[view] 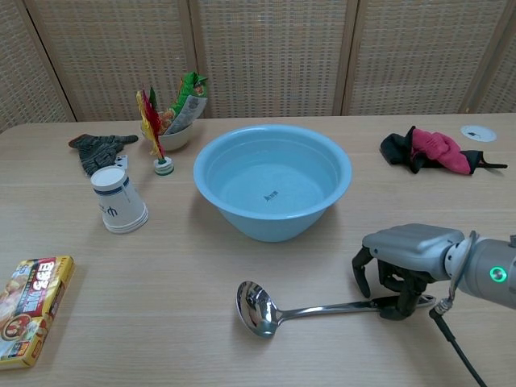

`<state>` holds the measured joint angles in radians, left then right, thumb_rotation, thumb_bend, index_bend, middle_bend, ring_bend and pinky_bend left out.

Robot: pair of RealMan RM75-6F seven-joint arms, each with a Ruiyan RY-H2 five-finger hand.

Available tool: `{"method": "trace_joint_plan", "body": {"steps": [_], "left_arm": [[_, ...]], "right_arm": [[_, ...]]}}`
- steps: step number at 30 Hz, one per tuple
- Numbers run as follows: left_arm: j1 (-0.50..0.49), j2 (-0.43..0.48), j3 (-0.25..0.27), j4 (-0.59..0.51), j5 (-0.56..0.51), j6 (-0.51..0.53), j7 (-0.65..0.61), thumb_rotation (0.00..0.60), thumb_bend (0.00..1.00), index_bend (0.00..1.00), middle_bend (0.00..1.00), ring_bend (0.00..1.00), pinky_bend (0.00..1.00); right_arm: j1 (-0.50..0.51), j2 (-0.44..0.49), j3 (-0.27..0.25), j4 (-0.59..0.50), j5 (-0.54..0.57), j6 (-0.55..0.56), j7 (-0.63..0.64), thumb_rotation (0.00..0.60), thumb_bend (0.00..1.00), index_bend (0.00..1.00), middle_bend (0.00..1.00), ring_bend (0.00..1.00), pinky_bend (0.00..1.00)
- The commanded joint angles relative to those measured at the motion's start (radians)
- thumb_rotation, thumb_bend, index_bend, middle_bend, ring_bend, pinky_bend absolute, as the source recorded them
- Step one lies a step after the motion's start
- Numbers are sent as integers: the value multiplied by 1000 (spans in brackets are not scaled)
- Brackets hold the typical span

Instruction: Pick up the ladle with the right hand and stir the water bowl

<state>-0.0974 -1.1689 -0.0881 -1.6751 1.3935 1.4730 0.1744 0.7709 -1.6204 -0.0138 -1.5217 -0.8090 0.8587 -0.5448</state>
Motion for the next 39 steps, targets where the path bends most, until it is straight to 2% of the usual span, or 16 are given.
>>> {"method": "trace_joint_plan", "body": {"steps": [1,14,18,22,27,34,39], "left_arm": [[0,1,0,-1,0,1,-1,600,0,0,0,0,0],[0,1,4,-2,0,0,2,600,0,0,0,0,0],[0,0,5,-2,1,0,3,600,0,0,0,0,0],[-1,-1,5,-1,0,-1,3,600,0,0,0,0,0],[-2,-2,6,1,-3,-4,3,600,0,0,0,0,0],[-1,1,9,-4,3,-2,-1,600,0,0,0,0,0],[2,8,13,-10,12,2,-11,600,0,0,0,0,0]], "right_arm": [[-2,0,-3,5,-2,0,1,600,466,516,976,970,1000],[-22,-21,-18,55,-44,-1,19,600,495,516,979,970,1000],[-23,-21,-19,63,-41,-13,22,600,564,563,980,971,1000],[-26,-12,-10,56,-43,-21,40,600,684,652,986,974,1000],[-31,17,6,28,-39,-26,71,600,821,694,990,977,1000],[-39,92,17,-49,-23,-20,92,600,851,725,992,977,1000],[-55,182,24,-144,-36,-4,124,600,858,729,993,977,1000]]}}
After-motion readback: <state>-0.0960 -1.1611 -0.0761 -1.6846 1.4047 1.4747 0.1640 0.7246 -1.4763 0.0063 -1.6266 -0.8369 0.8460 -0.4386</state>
